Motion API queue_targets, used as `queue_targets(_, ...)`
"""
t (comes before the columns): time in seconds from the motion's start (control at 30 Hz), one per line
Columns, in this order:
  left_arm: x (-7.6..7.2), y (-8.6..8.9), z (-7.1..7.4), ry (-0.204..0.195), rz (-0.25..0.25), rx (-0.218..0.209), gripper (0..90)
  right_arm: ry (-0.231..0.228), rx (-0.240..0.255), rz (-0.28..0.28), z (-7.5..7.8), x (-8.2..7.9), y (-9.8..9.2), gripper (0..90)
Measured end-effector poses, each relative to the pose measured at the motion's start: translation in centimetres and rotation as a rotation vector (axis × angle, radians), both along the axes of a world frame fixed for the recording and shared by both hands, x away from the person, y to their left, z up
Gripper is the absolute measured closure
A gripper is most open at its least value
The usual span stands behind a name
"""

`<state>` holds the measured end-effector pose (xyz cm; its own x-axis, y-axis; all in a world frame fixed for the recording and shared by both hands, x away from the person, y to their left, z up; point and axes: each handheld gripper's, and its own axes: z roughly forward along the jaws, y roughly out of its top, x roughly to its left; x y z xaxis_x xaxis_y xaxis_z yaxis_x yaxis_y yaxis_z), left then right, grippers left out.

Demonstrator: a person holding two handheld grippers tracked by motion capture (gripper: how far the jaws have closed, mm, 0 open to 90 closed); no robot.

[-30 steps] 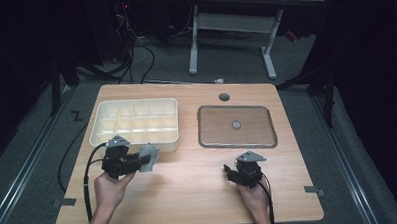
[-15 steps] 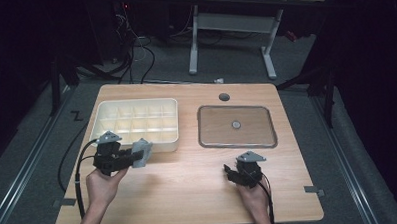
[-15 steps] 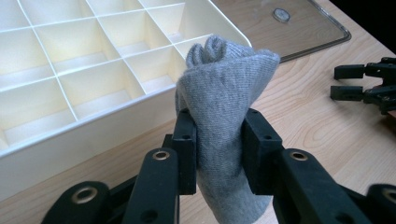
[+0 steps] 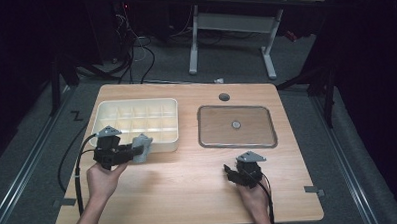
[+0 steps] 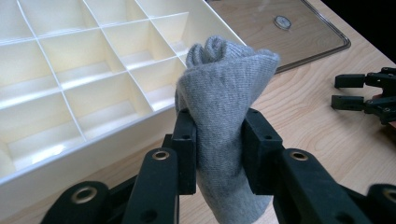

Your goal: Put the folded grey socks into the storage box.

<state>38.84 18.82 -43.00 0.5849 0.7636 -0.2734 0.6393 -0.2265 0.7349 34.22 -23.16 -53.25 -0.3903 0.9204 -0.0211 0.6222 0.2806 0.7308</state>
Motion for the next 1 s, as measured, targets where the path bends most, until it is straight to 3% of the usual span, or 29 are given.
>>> queue_targets(0.47, 1.0, 0.7, 0.3, 0.022, 0.017, -0.018, 69.4, 0.001, 0.0, 0.0, 0.0, 0.0, 0.0, 41.4)
queue_targets(1.0, 2.9, 0.7, 1.8, 0.006, 0.017, -0.014, 69.4, 0.001, 0.0, -0.001, 0.0, 0.0, 0.0, 41.4)
